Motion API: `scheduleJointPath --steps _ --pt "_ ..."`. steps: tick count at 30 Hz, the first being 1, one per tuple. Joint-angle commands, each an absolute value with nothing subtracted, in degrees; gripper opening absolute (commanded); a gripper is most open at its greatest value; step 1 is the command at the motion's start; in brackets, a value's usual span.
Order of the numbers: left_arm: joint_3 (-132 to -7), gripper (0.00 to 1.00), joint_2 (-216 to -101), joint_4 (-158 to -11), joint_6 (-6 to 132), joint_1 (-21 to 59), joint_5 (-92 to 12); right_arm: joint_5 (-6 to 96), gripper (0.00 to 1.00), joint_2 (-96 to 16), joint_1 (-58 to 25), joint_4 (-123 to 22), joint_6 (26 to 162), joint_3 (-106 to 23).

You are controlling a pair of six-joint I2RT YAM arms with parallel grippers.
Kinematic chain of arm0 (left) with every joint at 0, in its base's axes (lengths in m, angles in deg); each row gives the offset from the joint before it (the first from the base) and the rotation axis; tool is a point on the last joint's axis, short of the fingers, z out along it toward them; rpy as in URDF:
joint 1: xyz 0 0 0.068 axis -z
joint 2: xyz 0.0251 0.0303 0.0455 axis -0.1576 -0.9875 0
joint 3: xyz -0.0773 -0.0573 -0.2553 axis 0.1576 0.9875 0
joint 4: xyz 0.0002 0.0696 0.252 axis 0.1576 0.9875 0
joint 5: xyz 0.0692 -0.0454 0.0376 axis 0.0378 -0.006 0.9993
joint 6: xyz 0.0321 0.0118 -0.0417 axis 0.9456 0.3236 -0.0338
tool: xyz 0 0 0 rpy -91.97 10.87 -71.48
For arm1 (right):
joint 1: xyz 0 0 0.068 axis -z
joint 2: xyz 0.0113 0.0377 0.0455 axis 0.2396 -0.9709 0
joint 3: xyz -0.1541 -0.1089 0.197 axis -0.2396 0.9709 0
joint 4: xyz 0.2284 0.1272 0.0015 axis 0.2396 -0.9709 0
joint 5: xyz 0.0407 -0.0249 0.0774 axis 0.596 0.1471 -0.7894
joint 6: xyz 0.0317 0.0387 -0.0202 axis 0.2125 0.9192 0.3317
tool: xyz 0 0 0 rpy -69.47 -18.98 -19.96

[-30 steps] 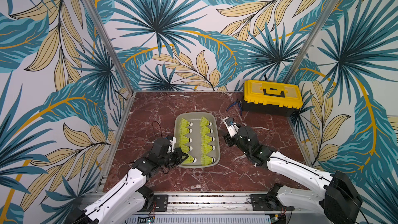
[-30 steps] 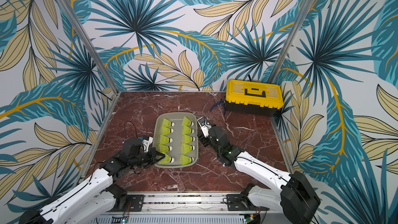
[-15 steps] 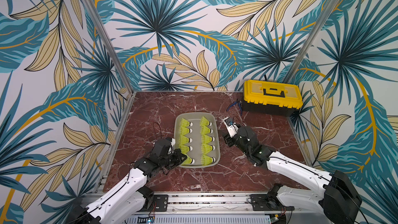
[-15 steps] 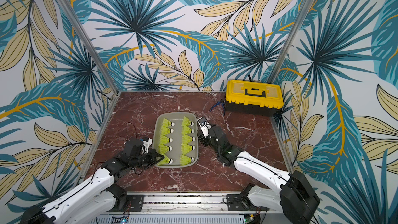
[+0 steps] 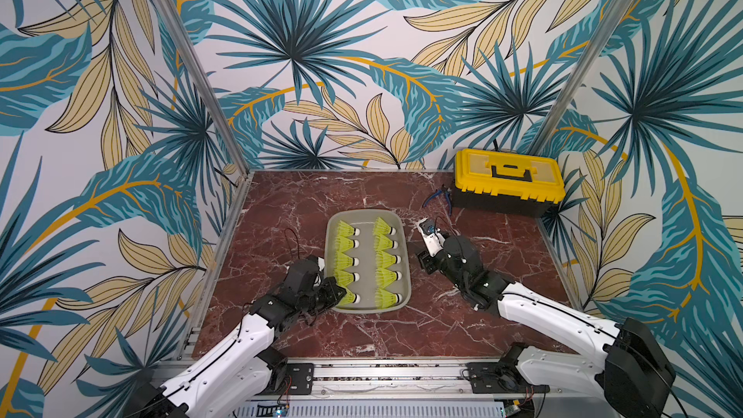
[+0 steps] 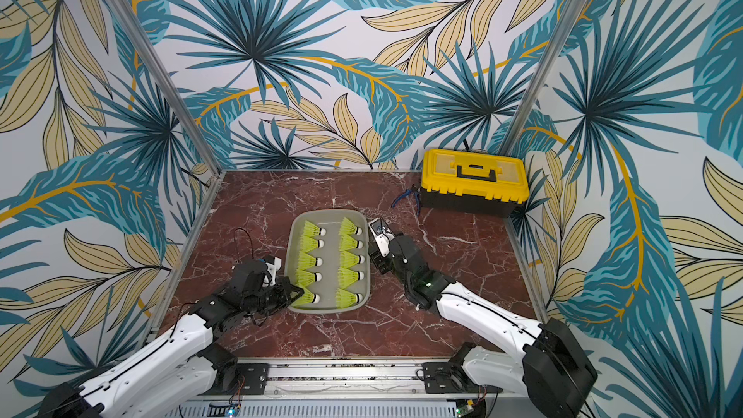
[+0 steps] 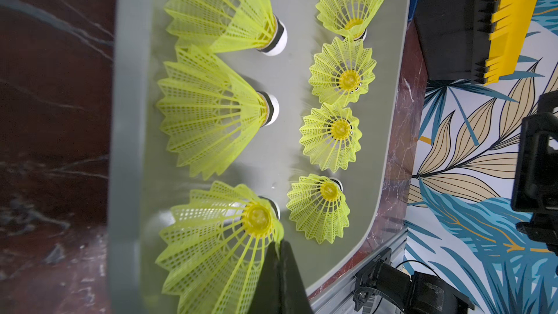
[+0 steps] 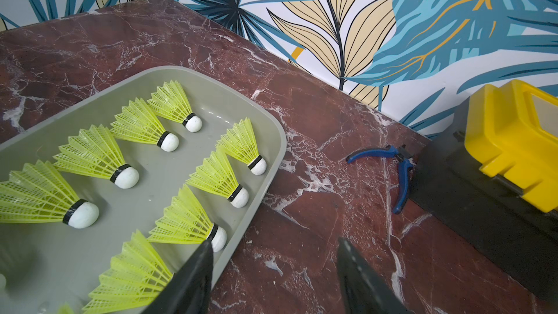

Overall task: Put the shuttlecocks into the storage box
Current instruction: Place the shuttlecock in the storage box.

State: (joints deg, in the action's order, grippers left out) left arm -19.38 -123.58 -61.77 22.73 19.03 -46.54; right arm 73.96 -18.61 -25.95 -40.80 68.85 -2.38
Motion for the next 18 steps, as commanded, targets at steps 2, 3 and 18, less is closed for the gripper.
scheduleJointPath --steps 2,3,18 --pt "-17.1 0.0 -123.2 -60.9 23.1 19.2 -44.8 74.4 0.65 -19.2 -26.1 -40.8 69.8 -1.2" --pt "-17.1 0.0 -123.2 -60.8 23.0 19.2 -44.6 74.4 0.65 -19.2 -26.0 -40.8 69.8 -1.1" --pt "-17.5 0.0 -123.0 -58.9 22.8 19.3 -41.1 75.3 0.65 -19.1 -26.1 -40.6 69.8 -0.7"
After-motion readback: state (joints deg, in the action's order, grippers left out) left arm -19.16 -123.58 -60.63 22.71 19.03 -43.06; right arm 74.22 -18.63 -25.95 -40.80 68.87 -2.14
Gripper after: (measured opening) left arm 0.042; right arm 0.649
